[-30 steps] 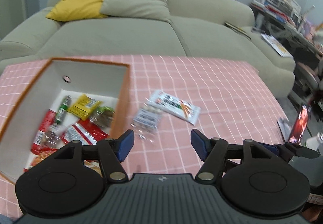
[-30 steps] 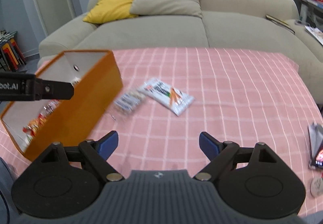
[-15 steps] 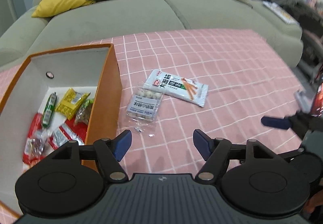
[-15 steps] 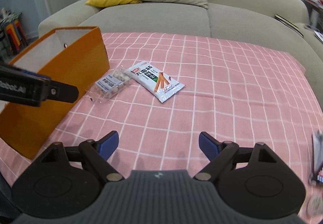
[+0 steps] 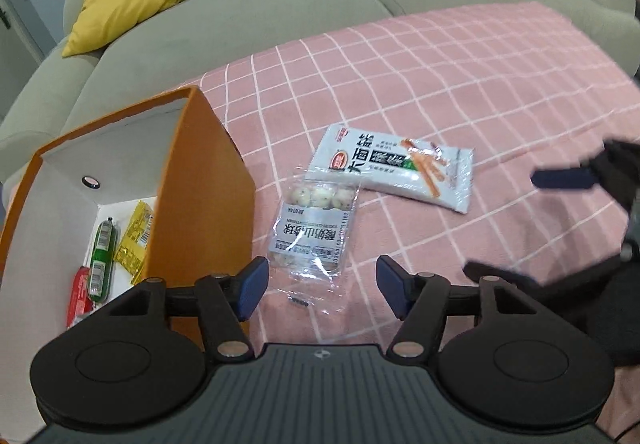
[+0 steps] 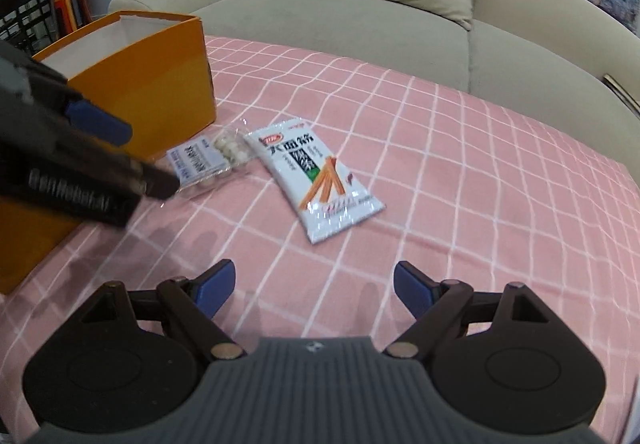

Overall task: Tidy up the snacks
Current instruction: 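Withdraw both open tools from the box toward the white snack packs, then close the right gripper on the white breadstick pack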

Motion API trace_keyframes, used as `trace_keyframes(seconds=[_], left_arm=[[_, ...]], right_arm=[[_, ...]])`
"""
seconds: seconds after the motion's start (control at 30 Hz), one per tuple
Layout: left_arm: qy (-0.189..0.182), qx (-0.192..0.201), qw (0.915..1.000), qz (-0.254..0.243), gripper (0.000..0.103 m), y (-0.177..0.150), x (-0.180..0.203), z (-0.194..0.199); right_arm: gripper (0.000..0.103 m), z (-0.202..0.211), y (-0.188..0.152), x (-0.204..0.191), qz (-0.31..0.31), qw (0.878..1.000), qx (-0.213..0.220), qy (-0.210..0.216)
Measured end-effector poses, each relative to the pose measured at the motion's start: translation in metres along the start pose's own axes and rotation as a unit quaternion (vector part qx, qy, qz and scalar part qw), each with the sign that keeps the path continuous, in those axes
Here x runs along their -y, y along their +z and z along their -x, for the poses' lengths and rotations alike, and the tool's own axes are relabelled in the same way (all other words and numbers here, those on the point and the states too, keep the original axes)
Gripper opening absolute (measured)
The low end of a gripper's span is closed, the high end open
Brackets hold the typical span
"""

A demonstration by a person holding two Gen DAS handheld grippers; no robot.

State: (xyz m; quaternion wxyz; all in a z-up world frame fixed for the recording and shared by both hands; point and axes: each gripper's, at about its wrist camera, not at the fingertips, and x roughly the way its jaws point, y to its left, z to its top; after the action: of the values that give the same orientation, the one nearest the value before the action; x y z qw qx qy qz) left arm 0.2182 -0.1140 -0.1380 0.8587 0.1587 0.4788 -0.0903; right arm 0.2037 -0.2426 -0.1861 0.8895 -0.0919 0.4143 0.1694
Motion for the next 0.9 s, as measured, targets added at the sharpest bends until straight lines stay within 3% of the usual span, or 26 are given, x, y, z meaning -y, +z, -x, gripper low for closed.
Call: trace_keyframes(seconds=[0.17,0.23,0.4,0.57,0.63,0.7,0.73,0.8,0.9], left_arm=[[0.027,-0.011,0.9993,-0.023,0.067,-0.001,0.009,-0.016],[0.036,-0.016,0.999,-0.02,0.06,0.001,0.01,-0.021],[0.038,-0.019,0.9989,-0.02,0.053,0.003,0.008,-0.029],[0.014,-0.013,0.9997,-0.015,0.03,0.003,0.008,-0.03],[0.006,-0.008,0.9998,-0.018,0.018,0.002,0.01,-0.028],[0.002,-0.006,0.9998,-0.02,0.012,0.002,0.012,-0.028],[-0.002,-0.005,0.9998,-0.017,0.007,0.002,0.012,-0.028],[-0.011,0.0,0.9999,-0.01,0.002,0.002,0.011,-0.028],[-0.014,0.012,0.9998,-0.004,0.0,0.001,0.01,-0.026]], right_arm=[[0.087,-0.03,0.017,0.007,0.06,0.998,0.005,0.017],[0.092,-0.039,0.025,0.01,0.076,0.997,0.007,0.016],[0.092,-0.06,0.04,0.019,0.065,0.997,0.001,0.028],[0.091,-0.075,0.049,0.018,0.058,0.997,0.003,0.05],[0.082,-0.081,0.05,0.015,0.062,0.996,-0.004,0.057],[0.078,-0.083,0.049,0.016,0.054,0.996,-0.001,0.064],[0.071,-0.082,0.049,0.015,0.052,0.997,0.003,0.062],[0.057,-0.077,0.047,0.015,0.05,0.997,0.01,0.057],[0.051,-0.07,0.04,0.016,0.039,0.998,0.014,0.049]])
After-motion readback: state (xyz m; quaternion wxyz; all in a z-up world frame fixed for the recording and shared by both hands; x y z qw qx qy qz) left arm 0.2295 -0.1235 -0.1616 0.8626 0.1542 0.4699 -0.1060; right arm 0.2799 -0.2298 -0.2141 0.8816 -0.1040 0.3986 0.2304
